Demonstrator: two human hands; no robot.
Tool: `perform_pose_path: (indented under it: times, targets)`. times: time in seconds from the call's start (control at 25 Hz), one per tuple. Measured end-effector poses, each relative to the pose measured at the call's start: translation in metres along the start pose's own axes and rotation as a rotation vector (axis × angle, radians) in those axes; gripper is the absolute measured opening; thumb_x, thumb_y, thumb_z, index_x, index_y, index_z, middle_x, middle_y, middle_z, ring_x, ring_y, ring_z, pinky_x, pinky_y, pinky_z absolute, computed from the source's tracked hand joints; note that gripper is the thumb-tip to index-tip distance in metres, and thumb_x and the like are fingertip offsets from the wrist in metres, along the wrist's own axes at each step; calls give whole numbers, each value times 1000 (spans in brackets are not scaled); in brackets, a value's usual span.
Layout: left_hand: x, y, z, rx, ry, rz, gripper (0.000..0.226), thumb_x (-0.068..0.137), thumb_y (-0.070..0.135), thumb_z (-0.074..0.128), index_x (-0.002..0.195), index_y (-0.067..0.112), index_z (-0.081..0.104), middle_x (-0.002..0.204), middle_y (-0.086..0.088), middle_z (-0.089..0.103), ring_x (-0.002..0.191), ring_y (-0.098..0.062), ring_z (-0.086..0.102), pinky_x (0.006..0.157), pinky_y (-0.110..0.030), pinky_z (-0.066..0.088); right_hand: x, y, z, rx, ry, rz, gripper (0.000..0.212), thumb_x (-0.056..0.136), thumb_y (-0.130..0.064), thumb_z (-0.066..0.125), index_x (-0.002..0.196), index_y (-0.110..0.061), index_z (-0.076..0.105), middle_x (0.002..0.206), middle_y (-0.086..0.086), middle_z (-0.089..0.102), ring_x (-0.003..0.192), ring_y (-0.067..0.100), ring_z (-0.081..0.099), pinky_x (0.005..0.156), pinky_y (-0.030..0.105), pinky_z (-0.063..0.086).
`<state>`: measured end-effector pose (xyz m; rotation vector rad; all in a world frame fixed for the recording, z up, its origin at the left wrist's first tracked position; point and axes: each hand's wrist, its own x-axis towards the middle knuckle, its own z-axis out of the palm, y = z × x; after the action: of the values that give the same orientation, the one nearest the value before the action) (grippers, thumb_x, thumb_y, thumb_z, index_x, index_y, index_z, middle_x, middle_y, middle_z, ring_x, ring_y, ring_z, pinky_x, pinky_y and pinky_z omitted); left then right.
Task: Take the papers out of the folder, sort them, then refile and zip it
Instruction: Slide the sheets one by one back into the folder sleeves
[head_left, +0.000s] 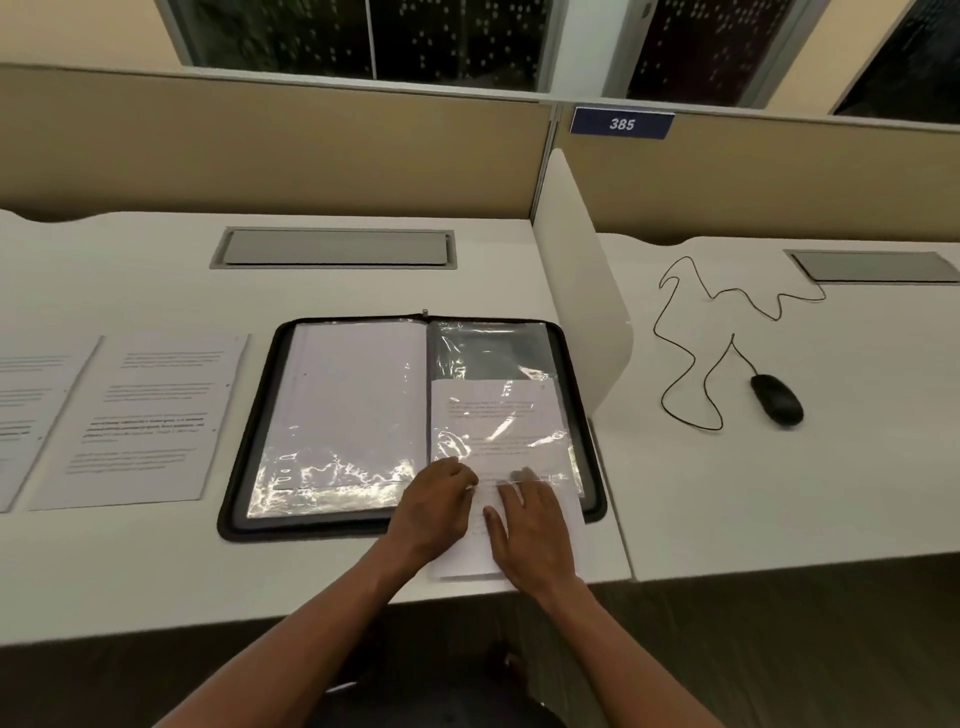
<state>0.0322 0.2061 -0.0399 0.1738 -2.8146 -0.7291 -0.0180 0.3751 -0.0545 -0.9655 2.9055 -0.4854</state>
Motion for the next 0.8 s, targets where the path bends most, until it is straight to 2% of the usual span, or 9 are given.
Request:
perform_pose_path:
  times: [0.04, 0.12, 0.16, 0.36, 0.52, 0.6, 0.68, 0.72, 0.8]
  targets:
    - [0, 1, 0, 3, -4, 2, 13, 93, 21, 61, 102, 16, 70, 101, 1, 67, 91, -14, 60, 82, -24, 50, 2, 2, 1, -15, -26, -24, 57, 102, -51, 34, 146, -17, 48, 156, 8, 42, 146, 28, 36, 121, 47, 28]
    - [-1, 1, -1, 11, -3, 13, 15, 94, 20, 61, 104, 16, 70, 102, 1, 67, 93, -15, 61, 84, -25, 50, 12, 7, 1, -24, -115, -41, 66, 103, -55, 24, 159, -21, 24, 168, 4, 15, 155, 23, 9, 125, 42, 7]
    - [-1, 2, -1, 16, 2, 18, 15, 94, 20, 61, 104, 15, 70, 102, 1, 67, 93, -15, 61, 84, -25, 51, 16, 10, 0, -18, -149, -50, 67, 103, -57, 20, 161, -23, 17, 169, 3, 8, 156, 22, 2, 126, 42, 3]
    - [-3, 11, 3, 18, 33, -27, 14, 93, 18, 63, 104, 14, 71, 103, 0, 68, 93, -15, 63, 83, -24, 52, 7, 22, -2, -32, -136, -76, 69, 101, -63, 15, 159, -27, 24, 168, 2, 12, 155, 23, 7, 125, 44, 3]
    - [-5, 20, 6, 7, 39, -72, 16, 95, 19, 60, 105, 13, 70, 104, 0, 67, 94, -15, 62, 82, -27, 55, 17, 25, -4, -56, -203, -42, 75, 94, -67, -4, 160, -32, -1, 166, -3, -16, 154, 22, -14, 122, 46, -9]
    - [-5, 22, 6, 7, 41, -90, 17, 96, 21, 56, 105, 15, 68, 105, 2, 66, 95, -14, 60, 83, -28, 54, 30, 20, -6, -29, -194, -45, 80, 88, -69, -13, 159, -32, -8, 163, -3, -23, 153, 22, -20, 121, 45, -14]
    - [-5, 24, 5, 3, 43, -109, 16, 97, 22, 52, 103, 18, 65, 104, 4, 63, 95, -12, 57, 83, -30, 53, 41, 17, -6, -7, -210, -73, 87, 83, -71, -22, 159, -31, -11, 162, -2, -27, 152, 23, -22, 122, 46, -13]
    - [-5, 25, 4, -4, 52, -120, 14, 97, 22, 51, 103, 19, 64, 103, 5, 63, 95, -11, 56, 83, -30, 52, 44, 16, -5, 15, -216, -85, 86, 85, -71, -19, 160, -30, -8, 163, -1, -26, 153, 23, -21, 124, 46, -10]
    - [-5, 25, 3, -23, 80, -150, 13, 96, 20, 53, 103, 18, 64, 103, 4, 63, 95, -11, 56, 84, -28, 51, 41, 17, -4, 111, -178, -47, 78, 95, -68, 7, 161, -26, 16, 169, 3, -7, 156, 23, -6, 127, 42, 5]
